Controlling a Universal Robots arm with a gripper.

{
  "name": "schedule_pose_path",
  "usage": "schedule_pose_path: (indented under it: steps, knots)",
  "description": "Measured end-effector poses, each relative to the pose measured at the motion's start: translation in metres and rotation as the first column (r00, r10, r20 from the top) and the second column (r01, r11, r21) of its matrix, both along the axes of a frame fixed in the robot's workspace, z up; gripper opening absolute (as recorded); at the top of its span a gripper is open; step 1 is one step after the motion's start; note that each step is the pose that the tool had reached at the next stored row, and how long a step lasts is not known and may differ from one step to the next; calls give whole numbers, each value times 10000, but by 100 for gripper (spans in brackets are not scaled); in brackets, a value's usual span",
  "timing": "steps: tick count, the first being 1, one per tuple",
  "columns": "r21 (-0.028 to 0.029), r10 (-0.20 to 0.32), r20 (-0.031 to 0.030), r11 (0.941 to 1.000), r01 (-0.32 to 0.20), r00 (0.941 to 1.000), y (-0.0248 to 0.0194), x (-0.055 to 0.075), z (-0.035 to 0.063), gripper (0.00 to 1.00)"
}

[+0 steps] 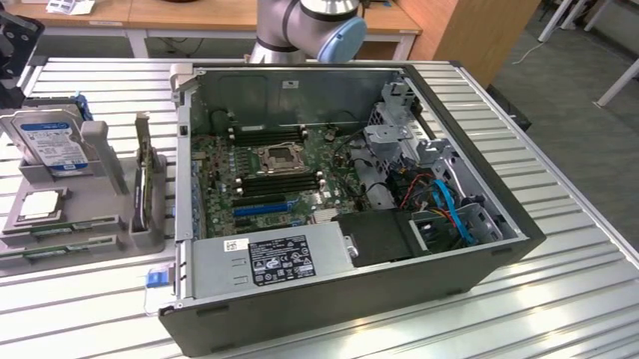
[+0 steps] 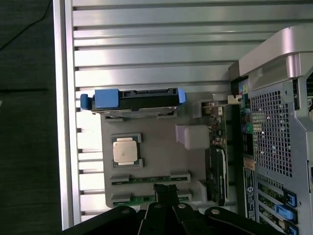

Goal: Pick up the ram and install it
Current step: 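Reach for the ram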

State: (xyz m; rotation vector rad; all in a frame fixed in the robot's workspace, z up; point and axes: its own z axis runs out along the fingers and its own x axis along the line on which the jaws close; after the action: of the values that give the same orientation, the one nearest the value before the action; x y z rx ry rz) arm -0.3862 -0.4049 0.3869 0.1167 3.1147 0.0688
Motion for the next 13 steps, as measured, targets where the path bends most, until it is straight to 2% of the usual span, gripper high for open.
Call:
schedule_pose_path:
  steps: [7,13]
  knots:
    - [0,0,0,10000,0,10000,-69,0,0,10]
    - [0,0,0,10000,0,10000,-109,0,0,10]
